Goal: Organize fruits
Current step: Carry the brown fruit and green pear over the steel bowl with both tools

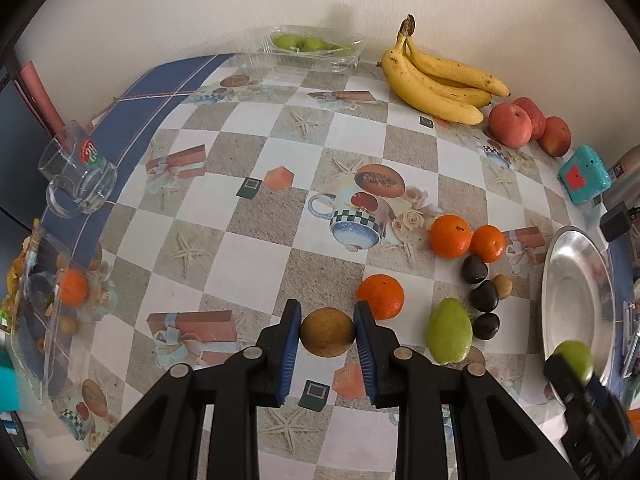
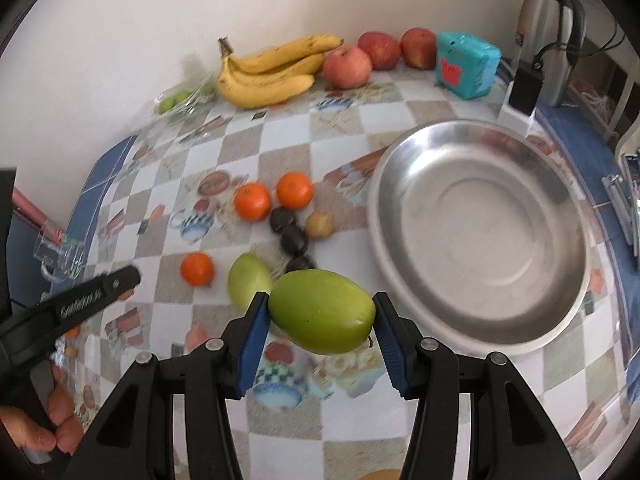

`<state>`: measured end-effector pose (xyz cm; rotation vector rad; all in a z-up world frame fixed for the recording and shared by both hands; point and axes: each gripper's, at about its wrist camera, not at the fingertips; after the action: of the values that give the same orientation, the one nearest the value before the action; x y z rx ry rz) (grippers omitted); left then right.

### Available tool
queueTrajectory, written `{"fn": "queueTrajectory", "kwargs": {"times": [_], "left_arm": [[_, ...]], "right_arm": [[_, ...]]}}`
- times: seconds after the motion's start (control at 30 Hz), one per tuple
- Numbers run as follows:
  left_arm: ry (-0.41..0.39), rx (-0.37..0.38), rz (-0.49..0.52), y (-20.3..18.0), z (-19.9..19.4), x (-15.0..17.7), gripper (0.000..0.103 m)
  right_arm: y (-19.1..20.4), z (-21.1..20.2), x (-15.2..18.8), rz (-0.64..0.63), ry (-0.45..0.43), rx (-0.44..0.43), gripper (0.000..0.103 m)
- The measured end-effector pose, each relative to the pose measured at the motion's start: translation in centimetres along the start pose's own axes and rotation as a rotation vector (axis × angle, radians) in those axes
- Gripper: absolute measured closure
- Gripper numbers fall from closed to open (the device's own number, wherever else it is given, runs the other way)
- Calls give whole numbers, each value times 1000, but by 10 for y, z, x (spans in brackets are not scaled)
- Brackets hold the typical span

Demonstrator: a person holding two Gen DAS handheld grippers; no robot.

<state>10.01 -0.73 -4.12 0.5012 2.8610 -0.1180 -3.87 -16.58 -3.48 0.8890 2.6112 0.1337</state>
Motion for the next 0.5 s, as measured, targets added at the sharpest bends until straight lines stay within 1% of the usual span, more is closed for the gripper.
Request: {"fn": "queueTrajectory", "kwargs": {"times": [0.23, 0.37, 0.5], "left_arm": [[-5, -4, 16, -12, -4, 0, 74], [8, -17, 41, -27, -1, 0, 74], [10, -11, 71, -49, -5, -1, 74]], "right_arm": [[-27, -5, -14, 54, -31, 24, 50], [-43, -7, -20, 96, -39, 23, 50], [-62, -12, -26, 146, -48, 8, 50]]}}
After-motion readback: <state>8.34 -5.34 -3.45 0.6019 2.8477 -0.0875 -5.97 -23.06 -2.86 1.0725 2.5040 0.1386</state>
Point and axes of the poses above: each gripper's, at about its wrist camera, not at the fingertips, and z roughly the way its jaws point, y to its left, x to its underside, and after that the axes turned 8 degrees about y, right-handed
